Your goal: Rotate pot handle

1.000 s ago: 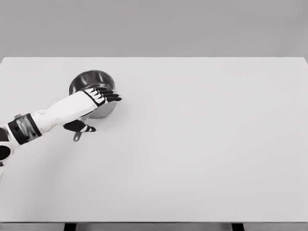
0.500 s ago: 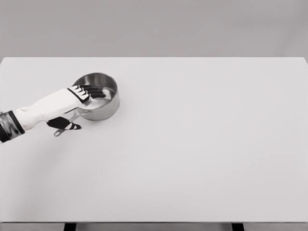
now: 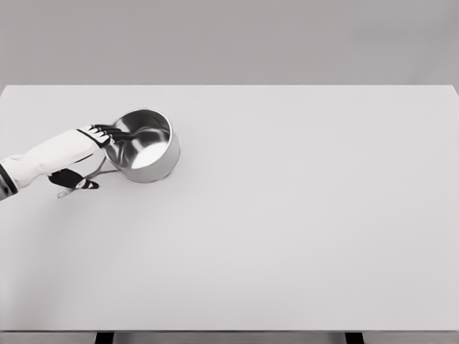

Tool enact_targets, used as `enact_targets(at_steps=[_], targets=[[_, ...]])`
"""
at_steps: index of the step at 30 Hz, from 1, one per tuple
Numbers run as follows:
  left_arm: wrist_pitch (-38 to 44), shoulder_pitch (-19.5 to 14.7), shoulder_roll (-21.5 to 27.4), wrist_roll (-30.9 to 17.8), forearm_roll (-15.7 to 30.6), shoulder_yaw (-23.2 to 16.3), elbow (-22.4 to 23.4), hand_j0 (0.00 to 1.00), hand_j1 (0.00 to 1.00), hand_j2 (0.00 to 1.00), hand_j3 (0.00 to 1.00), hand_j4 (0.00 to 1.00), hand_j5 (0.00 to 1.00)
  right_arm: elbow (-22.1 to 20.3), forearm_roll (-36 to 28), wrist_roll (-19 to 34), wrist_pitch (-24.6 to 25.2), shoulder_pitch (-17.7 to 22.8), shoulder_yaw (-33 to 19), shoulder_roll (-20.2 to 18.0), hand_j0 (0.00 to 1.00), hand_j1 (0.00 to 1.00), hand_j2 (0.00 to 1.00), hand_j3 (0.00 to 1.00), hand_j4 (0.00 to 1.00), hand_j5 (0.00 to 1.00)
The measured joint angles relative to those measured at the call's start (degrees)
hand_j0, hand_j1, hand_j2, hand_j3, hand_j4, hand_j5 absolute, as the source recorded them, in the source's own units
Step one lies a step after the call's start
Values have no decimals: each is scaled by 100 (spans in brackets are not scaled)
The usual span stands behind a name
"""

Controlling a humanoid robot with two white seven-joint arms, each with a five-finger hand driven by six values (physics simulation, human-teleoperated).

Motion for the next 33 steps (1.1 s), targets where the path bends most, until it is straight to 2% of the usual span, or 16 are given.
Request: enact_targets(at_steps=[8,12,20,33], targets=[[0,-79,212,4,90,2,225,100,100,100,100,100,100,0,0,3,0,0,0,0,100,100,100,100,100,100],[2,-325,264,5,150,-6,477,100,100,100,100,100,100,0,0,1,0,0,-2,0,100,100,100,100,100,100],[1,-422,231,12,157,-36,923,100,100,100,100,100,100,0,0,0,0,0,-2,0,100,100,100,100,100,100],[1,-843,76,6,135,-96,1590,100,100,100,100,100,100,0,0,-1,0,0,-1,0,100,100,100,100,100,100]])
